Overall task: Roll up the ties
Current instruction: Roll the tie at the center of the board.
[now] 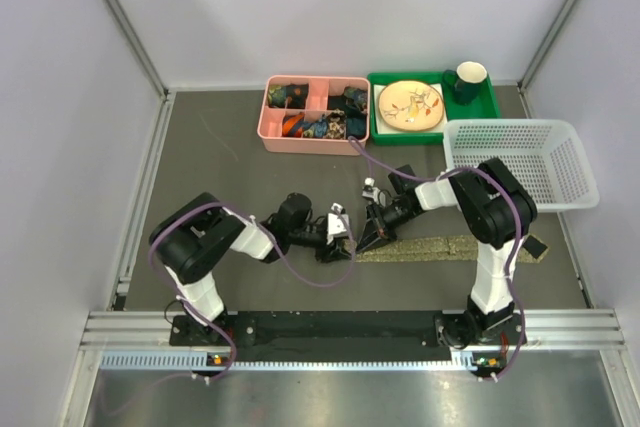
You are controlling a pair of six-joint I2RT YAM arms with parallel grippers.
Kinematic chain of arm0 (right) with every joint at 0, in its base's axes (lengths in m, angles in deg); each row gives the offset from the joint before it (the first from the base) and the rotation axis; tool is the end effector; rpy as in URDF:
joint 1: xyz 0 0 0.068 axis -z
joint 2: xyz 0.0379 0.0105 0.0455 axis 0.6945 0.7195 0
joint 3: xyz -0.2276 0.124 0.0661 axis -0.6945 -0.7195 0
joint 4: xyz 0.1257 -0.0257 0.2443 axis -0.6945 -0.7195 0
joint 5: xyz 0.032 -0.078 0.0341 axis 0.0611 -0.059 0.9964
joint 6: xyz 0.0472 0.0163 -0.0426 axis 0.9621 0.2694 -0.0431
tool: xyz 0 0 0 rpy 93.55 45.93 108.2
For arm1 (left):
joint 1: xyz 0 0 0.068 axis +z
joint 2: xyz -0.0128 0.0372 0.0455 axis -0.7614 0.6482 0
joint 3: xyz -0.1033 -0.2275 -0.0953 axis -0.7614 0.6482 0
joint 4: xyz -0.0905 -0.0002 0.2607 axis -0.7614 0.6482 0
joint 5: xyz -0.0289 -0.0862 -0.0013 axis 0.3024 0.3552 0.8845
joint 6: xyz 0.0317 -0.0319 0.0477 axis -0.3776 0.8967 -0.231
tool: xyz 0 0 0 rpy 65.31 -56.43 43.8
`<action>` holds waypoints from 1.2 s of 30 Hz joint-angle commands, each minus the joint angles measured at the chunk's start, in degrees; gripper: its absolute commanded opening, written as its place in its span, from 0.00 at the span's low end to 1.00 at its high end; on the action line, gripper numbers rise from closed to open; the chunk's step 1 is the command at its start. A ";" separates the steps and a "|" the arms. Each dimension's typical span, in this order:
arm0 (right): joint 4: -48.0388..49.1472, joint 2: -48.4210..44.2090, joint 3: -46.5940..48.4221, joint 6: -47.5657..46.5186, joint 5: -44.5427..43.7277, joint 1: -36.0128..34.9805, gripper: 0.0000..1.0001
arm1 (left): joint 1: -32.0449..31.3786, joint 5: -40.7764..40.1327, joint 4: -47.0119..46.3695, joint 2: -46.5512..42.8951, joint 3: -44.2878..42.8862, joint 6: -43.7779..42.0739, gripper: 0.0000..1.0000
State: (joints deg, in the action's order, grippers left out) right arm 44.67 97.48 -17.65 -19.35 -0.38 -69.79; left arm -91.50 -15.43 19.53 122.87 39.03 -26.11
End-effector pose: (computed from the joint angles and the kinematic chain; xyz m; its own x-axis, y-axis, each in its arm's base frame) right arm 0.2676 0.1786 0.0536 -0.9624 -0.2663 0.0532 -0.0879 0.4909 0.8668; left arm 0.2017 -0.2300 0.0835 -0.0293 0.3462 -0.9377 0.9995 -0.0005 -0.0314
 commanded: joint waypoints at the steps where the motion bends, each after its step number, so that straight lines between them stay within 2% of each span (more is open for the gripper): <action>1: -1.27 4.25 -2.20 -2.63 -16.88 -1.44 0.00 | -3.88 -8.82 23.53 -1.04 -7.73 -5.66 0.19; 3: -1.44 4.34 -2.03 -2.63 -17.50 -1.44 0.00 | -4.76 -11.30 33.71 -1.12 -13.18 -6.64 0.18; 8: -0.57 4.17 -2.21 -2.19 -16.71 -1.44 0.00 | -8.53 -18.67 48.68 -1.30 -22.32 -9.98 0.20; 11: -0.74 3.47 -1.77 -2.19 -15.39 -1.53 0.00 | -10.12 -22.37 55.64 -0.34 -25.23 -11.82 0.17; 12: -0.48 2.94 -1.77 -2.19 -14.95 -1.53 0.01 | -10.21 -23.17 56.88 0.36 -25.67 -12.09 0.16; 13: -0.39 1.80 -1.94 -2.19 -14.51 -1.44 0.08 | -10.38 -23.78 60.02 0.72 -26.46 -12.87 0.13; 16: -1.09 -0.22 -2.21 -2.63 -11.88 -0.83 0.16 | -11.00 -26.24 63.91 1.78 -27.95 -14.11 0.08; 20: -5.47 -2.77 -1.24 -4.64 -7.05 1.71 0.20 | -11.44 -28.71 69.44 4.41 -31.29 -14.73 0.04; 25: -11.80 -7.69 -1.59 -8.33 -2.74 5.76 0.29 | -11.44 -30.12 72.00 5.55 -32.18 -15.43 0.02; 30: -15.33 -12.00 -2.12 -10.97 0.17 8.66 0.32 | -11.44 -30.29 73.85 7.49 -33.85 -14.99 0.01; 34: -10.43 -12.89 -3.26 -6.78 2.36 9.02 0.48 | -11.53 -30.21 73.59 7.93 -34.46 -14.99 0.01; 36: -6.48 -12.10 -3.52 -2.83 3.42 8.58 0.48 | -11.53 -30.38 73.68 8.10 -34.73 -14.90 0.01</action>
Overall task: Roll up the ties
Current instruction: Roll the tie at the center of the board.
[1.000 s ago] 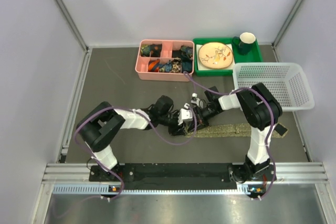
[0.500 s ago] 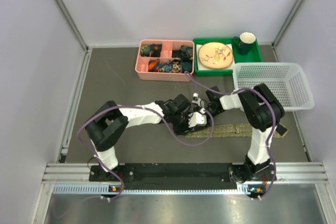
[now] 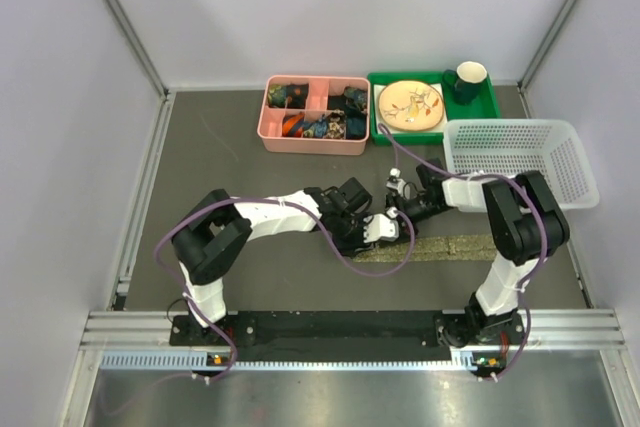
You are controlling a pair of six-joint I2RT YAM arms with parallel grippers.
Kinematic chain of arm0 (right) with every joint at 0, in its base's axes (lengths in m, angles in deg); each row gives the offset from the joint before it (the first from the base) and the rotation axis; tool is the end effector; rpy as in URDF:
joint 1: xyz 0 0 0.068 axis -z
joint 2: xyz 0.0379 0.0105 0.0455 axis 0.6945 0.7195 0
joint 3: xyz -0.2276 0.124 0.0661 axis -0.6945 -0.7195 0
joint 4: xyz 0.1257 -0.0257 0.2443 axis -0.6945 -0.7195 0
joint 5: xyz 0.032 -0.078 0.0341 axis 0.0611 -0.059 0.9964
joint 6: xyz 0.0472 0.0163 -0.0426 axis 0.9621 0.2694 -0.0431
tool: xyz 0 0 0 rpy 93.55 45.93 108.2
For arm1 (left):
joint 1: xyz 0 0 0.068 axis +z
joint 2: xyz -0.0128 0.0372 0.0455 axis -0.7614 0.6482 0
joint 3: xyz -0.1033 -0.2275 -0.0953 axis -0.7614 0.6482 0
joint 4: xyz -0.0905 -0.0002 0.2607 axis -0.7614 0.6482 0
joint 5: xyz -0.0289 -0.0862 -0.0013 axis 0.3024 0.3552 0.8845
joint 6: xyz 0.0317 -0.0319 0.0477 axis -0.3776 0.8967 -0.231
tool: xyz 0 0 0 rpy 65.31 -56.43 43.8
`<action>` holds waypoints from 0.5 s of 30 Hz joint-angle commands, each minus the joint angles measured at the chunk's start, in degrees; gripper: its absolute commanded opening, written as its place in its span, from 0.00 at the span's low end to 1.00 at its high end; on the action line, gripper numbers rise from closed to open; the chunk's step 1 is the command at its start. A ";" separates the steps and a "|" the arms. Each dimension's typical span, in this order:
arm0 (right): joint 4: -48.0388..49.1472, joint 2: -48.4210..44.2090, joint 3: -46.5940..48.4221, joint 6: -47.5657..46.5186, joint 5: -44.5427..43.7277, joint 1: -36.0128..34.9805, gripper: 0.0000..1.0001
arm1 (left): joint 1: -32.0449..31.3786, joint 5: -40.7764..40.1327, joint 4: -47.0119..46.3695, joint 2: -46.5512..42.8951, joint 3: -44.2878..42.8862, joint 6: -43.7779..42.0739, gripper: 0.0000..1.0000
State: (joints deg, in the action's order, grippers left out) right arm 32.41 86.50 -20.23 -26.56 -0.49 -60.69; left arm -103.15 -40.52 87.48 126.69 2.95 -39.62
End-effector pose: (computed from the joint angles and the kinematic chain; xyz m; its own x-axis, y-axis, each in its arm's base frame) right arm 0.2673 0.1264 0.0941 -0.9849 -0.1725 0.0106 -0.0781 0.4991 0.8630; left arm 0.2101 -0.3140 0.1310 0.0101 0.8526 -0.5225 0.9993 -0.0272 -0.0252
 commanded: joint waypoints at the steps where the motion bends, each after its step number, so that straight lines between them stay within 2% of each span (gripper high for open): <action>1: 6.94 0.10 -0.86 5.37 3.88 -1.13 0.48 | 0.12 -5.38 5.55 4.19 1.27 -1.31 0.01; 7: 18.87 3.27 -2.96 14.33 4.50 -4.56 0.43 | -0.14 -5.64 4.85 4.19 1.53 -0.52 0.02; 14: 25.14 6.35 -3.58 17.59 2.66 -7.46 0.40 | -0.49 -5.99 3.97 4.46 1.53 -0.17 0.02; 15: 25.14 6.44 -3.67 17.68 2.39 -7.55 0.35 | -0.58 -5.91 3.97 4.54 1.53 -0.16 0.02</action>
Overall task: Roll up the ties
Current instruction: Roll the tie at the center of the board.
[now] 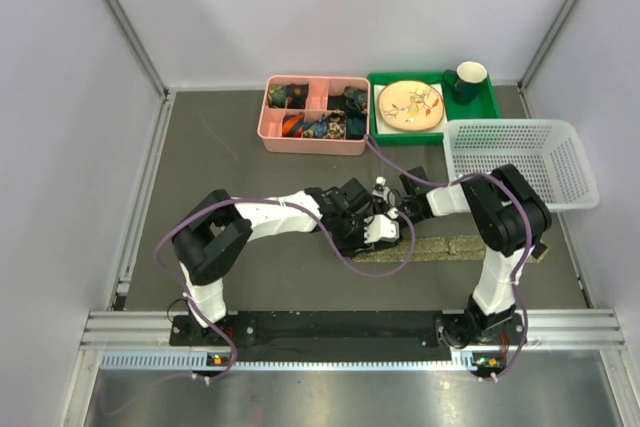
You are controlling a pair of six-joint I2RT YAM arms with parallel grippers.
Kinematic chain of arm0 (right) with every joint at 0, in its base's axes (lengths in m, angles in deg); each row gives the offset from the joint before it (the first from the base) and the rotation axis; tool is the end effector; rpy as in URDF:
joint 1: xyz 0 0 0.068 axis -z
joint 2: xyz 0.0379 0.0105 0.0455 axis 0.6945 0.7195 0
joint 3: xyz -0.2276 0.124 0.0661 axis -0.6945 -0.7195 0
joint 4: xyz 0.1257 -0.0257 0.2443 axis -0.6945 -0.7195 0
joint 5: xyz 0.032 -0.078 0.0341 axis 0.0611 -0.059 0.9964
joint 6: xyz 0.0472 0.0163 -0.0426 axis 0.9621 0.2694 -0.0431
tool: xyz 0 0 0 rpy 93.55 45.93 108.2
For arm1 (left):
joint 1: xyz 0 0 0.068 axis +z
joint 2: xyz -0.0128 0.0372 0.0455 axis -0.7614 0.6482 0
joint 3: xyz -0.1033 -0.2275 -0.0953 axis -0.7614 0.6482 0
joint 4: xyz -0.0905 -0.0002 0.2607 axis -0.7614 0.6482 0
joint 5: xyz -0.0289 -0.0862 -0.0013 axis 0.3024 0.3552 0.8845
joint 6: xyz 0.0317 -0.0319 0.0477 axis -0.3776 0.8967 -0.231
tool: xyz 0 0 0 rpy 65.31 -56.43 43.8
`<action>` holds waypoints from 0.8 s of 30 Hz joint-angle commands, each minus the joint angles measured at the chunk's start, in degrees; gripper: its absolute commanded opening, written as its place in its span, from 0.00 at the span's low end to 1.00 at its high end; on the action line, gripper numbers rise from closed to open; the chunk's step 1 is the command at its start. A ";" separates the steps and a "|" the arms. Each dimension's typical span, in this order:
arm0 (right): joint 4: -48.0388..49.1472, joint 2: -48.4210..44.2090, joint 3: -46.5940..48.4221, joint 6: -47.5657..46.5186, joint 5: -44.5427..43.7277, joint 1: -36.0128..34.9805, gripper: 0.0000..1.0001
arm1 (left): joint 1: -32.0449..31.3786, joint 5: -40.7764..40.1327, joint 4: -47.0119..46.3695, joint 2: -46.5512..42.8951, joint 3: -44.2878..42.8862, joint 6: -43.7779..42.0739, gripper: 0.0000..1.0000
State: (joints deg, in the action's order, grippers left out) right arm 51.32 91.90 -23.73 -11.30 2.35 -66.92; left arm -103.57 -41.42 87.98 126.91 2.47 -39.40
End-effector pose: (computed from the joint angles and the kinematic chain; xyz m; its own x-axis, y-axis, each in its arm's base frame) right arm 0.2611 0.1598 0.0658 -0.9819 -0.1713 0.0813 -0.0041 0.4478 0.8941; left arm 0.2091 -0.3160 0.1314 0.0115 0.8587 -0.5123 0.9995 -0.0244 -0.0185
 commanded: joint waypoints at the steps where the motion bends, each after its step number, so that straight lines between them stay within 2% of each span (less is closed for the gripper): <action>1: 6.24 1.04 -0.17 2.25 -0.80 -1.41 0.29 | -0.25 -5.18 3.55 4.41 2.01 -0.47 0.02; 2: 5.89 1.21 -0.09 1.47 -0.80 -1.41 0.19 | -0.25 -5.18 3.55 4.41 2.10 -0.47 0.02; 3: 5.10 1.65 0.18 0.85 -0.89 -1.41 0.00 | -0.25 -5.10 3.55 4.41 2.36 -0.38 0.03; 6: -0.25 2.44 1.06 -3.28 -2.47 -1.23 0.00 | -0.25 -5.10 3.38 4.33 2.72 0.05 0.06; 9: -3.86 2.53 1.50 -6.80 -4.58 -1.06 0.00 | 0.18 -3.70 2.85 3.98 3.07 1.02 0.15; 10: -4.57 2.79 1.58 -7.59 -5.98 -0.79 0.00 | 0.71 -2.65 1.72 3.37 3.24 1.46 0.27; 12: -5.97 2.97 1.32 -9.35 -6.60 -0.53 0.00 | 2.37 0.17 0.75 2.31 3.51 3.47 0.35; 13: -6.50 3.32 1.23 -9.79 -7.82 -0.44 0.00 | 3.17 2.18 -2.57 -0.13 4.29 3.31 0.38; 14: -6.68 3.50 1.23 -10.40 -8.36 -0.09 0.00 | 5.26 5.24 -5.30 -1.81 7.52 3.13 0.51; 16: -7.56 4.02 1.32 -10.93 -9.15 0.35 0.00 | 6.86 10.78 -10.75 -6.19 10.44 4.10 0.58; 17: -7.82 4.29 1.41 -11.63 -9.59 0.70 0.00 | 9.65 13.94 -17.21 -7.79 14.11 4.36 0.65; 18: -8.17 4.55 1.41 -12.07 -9.85 0.88 0.00 | 11.16 20.85 -22.67 -9.37 16.93 7.23 0.70; 19: -8.96 4.81 1.41 -12.25 -10.29 0.79 0.00 | 12.57 23.35 -29.17 -12.17 20.00 9.53 0.76; 20: -9.58 5.08 1.67 -12.77 -10.82 0.88 0.00 | 13.88 24.68 -43.33 -13.24 25.95 12.07 0.81; 23: -11.34 5.43 2.28 -13.13 -12.66 0.79 0.00 | 13.81 29.70 -58.36 -13.00 32.40 17.09 0.84; 24: -11.95 5.87 2.55 -13.22 -14.24 0.88 0.00 | 13.81 30.23 -65.72 -11.77 32.86 21.28 0.87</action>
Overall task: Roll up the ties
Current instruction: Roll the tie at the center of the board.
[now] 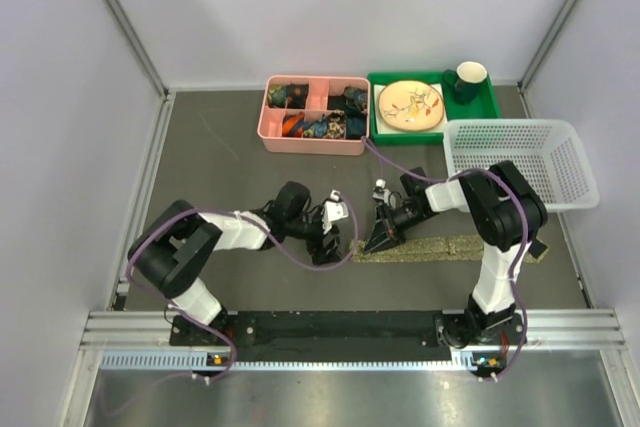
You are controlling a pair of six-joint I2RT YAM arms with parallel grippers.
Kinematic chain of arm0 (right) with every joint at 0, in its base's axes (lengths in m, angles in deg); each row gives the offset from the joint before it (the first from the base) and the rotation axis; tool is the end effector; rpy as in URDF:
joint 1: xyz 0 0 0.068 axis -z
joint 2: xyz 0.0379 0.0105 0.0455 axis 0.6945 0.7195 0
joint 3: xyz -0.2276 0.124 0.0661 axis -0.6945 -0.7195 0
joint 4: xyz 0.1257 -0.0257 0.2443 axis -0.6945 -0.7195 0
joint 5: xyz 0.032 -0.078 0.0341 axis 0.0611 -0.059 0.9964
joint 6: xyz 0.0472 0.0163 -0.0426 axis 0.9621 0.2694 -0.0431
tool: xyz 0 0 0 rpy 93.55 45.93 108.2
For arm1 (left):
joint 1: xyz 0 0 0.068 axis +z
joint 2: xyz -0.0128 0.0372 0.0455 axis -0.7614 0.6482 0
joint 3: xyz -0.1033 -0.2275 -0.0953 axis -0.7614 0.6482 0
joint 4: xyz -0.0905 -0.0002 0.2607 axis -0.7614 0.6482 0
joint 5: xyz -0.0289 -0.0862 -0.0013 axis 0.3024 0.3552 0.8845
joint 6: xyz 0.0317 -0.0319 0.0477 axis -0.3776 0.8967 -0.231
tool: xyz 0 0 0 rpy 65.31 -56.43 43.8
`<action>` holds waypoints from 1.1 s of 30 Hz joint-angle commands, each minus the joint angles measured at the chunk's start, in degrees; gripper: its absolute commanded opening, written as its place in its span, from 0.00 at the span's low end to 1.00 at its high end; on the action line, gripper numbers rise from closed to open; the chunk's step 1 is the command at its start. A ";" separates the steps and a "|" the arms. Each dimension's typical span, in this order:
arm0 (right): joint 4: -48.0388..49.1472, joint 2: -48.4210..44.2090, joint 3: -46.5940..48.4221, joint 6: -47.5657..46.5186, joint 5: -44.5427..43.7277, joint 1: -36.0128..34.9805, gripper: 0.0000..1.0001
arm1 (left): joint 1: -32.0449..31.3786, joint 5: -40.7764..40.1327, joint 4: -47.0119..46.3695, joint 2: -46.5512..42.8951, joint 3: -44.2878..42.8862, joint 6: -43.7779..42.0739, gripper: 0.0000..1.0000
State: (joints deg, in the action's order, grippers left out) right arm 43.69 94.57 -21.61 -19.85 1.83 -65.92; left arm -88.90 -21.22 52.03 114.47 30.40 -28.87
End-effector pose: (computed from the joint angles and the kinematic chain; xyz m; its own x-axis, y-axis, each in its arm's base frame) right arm 0.2603 0.1536 0.0560 -0.9727 -0.2154 0.0868 -0.0266 0.4747 0.8797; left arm 0.2208 -0.2229 0.1120 -0.1838 0.5327 -0.8261 0.9826 0.1228 -0.1394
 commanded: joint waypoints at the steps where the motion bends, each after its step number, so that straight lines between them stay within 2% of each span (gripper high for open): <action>1: -5.20 3.55 0.69 -4.93 -14.16 -0.13 0.00 | -0.94 10.56 -31.49 3.38 5.10 11.66 0.89; 4: -8.19 4.61 2.10 -5.46 -16.27 -0.21 0.00 | -3.22 9.08 -40.63 6.47 7.56 12.90 0.89; 8: -10.21 5.84 3.07 -5.38 -19.52 -0.13 0.00 | -5.69 6.35 -46.53 10.16 8.01 13.07 0.88; 11: -10.92 6.90 3.68 -5.73 -19.70 -0.04 0.00 | -6.66 5.73 -49.96 13.24 7.92 12.73 0.82; 15: -11.97 8.21 4.39 -6.08 -18.91 0.22 0.00 | -7.97 5.20 -48.83 17.19 6.17 10.27 0.61; 16: -11.89 8.21 4.30 -5.99 -18.83 0.49 0.00 | -8.06 5.21 -46.65 17.29 5.73 8.87 0.51; 18: -11.19 7.95 3.95 -5.82 -18.65 0.92 0.00 | -8.06 5.65 -43.83 16.16 5.46 6.76 0.42; 19: -11.18 7.86 3.86 -5.73 -18.74 1.01 0.00 | -8.06 5.65 -39.81 15.63 5.37 4.57 0.40; 22: -11.01 7.60 3.77 -5.64 -19.00 1.19 0.00 | -7.80 3.81 -33.29 13.16 4.76 1.66 0.42; 24: -10.83 7.60 3.60 -5.55 -19.17 1.19 0.00 | -7.71 3.01 -26.17 11.67 4.32 0.78 0.55; 26: -10.48 6.99 3.33 -5.55 -19.09 1.19 0.00 | -7.71 2.66 -22.13 10.36 4.49 0.51 0.61; 29: -10.92 6.98 3.33 -5.64 -19.62 1.28 0.00 | -7.63 2.57 -21.93 9.21 6.33 0.68 0.60; 33: -11.09 7.60 3.59 -5.64 -19.79 1.37 0.00 | -7.36 3.97 -23.42 8.76 7.04 0.51 0.46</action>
State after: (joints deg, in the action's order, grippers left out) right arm 33.48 97.48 -15.75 -27.00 -0.01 -65.55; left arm -96.25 -19.15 22.26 124.33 35.34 -27.75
